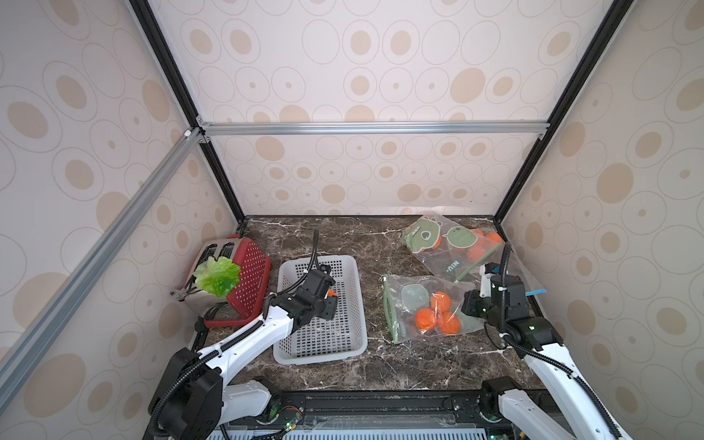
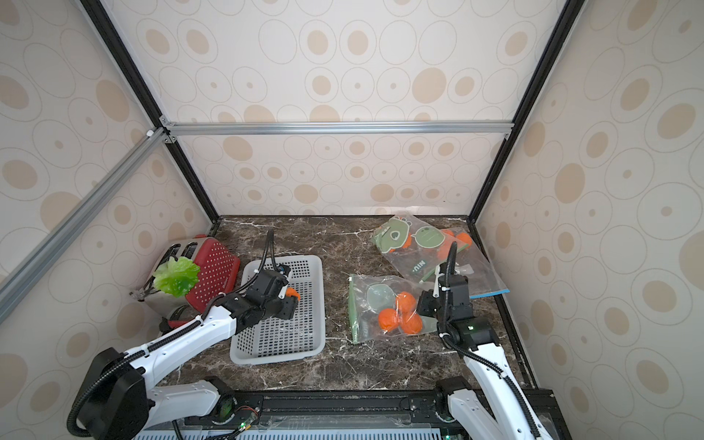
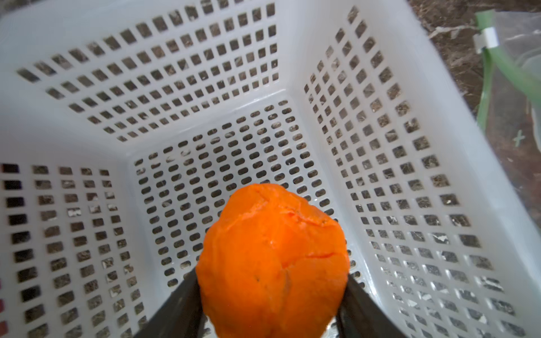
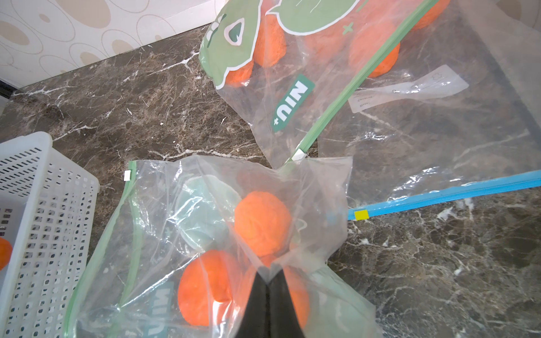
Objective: Open the zip-top bag and take out the orange
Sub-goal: Place the orange in the basket.
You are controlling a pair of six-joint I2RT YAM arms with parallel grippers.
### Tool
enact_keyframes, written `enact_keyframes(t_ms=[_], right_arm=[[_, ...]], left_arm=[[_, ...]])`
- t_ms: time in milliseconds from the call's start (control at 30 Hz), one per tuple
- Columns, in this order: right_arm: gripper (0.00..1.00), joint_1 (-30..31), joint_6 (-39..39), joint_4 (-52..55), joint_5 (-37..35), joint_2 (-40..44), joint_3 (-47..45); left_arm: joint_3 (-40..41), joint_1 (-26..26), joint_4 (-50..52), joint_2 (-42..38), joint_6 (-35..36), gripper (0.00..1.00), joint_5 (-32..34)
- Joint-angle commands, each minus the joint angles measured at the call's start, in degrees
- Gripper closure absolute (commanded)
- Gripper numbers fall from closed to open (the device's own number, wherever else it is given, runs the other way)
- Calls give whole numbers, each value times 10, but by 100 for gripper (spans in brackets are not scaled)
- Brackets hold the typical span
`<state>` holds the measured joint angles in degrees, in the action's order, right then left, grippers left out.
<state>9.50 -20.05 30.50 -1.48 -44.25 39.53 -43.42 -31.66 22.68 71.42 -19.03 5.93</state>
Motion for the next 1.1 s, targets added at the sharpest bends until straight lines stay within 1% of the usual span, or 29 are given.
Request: enact_keyframes(t_ms=[0, 100, 167, 200, 267, 333, 433, 500, 567, 633, 700, 933, 1067], right_arm=[[100, -5, -2, -5, 1, 1, -9], [100, -5, -2, -6, 2, 0, -9], [100, -5, -2, -5, 2, 1, -10], [100, -5, -2, -5, 2, 2, -10], [100, -5, -2, -7, 3, 3, -12], [100, -5, -2, -8, 3, 1, -10], [100, -6, -2, -8, 5, -2, -9], [100, -6, -2, -9, 6, -3, -8], [100, -6, -2, -8, 6, -2, -8], [100, -6, -2, -8, 6, 0, -9], [100, -6, -2, -7, 6, 1, -9], [100, -6, -2, -7, 5, 2, -9], [100, -6, -2, -5, 4, 3, -9]], left_arm=[[-7, 5, -10, 14, -9, 25, 2], [-14, 4, -17, 11, -2, 23, -26], [-13, 5, -34, -6, 9, 23, -57], [-11, 5, -46, -16, 16, 24, -79], [-3, 3, -83, -34, 32, 28, -151], [0, -13, -118, -43, 39, 32, -199], [-26, -74, -119, -22, 80, 36, -197], [-51, -92, -113, 12, 88, 39, -217], [-67, -93, -113, 41, 87, 48, -234], [-82, -94, -112, 66, 94, 53, -245], [-101, -96, -105, 89, 103, 60, -273], [-153, -114, -97, 150, 123, 69, -308], [-190, -130, -57, 195, 147, 74, -298]])
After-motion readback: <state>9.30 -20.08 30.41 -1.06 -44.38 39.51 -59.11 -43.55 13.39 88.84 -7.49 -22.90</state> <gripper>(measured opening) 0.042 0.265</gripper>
